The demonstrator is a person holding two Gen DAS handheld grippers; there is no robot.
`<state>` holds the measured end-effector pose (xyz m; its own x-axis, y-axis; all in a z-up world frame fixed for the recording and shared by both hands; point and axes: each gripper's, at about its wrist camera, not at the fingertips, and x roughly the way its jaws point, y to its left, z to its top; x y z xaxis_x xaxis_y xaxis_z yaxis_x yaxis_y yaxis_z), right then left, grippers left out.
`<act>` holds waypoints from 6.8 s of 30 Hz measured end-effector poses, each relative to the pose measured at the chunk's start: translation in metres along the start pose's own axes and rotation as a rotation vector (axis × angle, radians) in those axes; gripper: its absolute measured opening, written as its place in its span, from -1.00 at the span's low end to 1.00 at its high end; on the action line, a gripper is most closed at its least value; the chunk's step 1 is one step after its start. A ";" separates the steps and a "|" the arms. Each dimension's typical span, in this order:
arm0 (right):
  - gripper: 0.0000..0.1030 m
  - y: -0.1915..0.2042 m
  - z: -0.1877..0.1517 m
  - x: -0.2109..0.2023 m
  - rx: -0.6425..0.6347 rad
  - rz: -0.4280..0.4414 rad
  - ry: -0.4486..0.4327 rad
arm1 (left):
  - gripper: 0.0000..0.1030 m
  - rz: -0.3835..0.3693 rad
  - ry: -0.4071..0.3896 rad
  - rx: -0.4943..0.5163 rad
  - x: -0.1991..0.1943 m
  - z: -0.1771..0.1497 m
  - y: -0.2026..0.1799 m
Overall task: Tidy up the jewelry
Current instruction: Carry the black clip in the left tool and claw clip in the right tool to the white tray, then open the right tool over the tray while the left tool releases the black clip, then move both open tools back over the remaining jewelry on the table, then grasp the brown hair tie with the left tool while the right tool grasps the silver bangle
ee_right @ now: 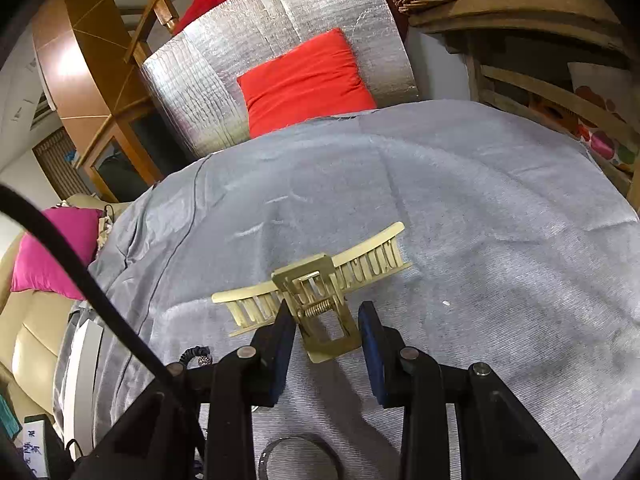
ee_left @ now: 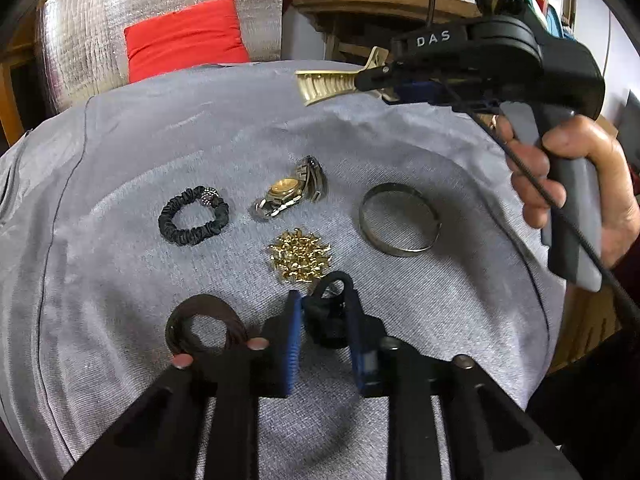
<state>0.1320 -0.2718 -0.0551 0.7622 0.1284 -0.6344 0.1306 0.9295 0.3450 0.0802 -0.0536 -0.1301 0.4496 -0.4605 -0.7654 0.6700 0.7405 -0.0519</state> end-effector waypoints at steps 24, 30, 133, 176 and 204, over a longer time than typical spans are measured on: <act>-0.33 0.149 -0.022 -0.017 -0.204 0.182 -0.027 | -0.81 0.333 -0.315 -0.375 -0.185 -0.052 0.094; -0.33 0.268 -0.049 0.015 -0.309 0.294 0.076 | -0.82 0.602 -0.356 -0.578 -0.244 -0.097 0.165; -0.11 -0.005 -0.049 -0.040 0.101 0.174 0.241 | 0.09 0.222 -0.057 -0.379 -0.082 -0.009 0.072; -0.72 0.042 -0.077 -0.012 -0.363 0.048 0.293 | -0.63 0.098 -0.003 -0.294 -0.039 -0.004 0.056; 0.24 0.072 -0.102 0.001 -0.491 0.019 0.302 | -0.51 0.093 0.031 -0.296 -0.042 -0.014 0.068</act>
<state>0.0775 -0.1691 -0.1020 0.5373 0.1731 -0.8254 -0.2460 0.9683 0.0429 0.0990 0.0229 -0.1102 0.4799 -0.3726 -0.7943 0.4236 0.8912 -0.1621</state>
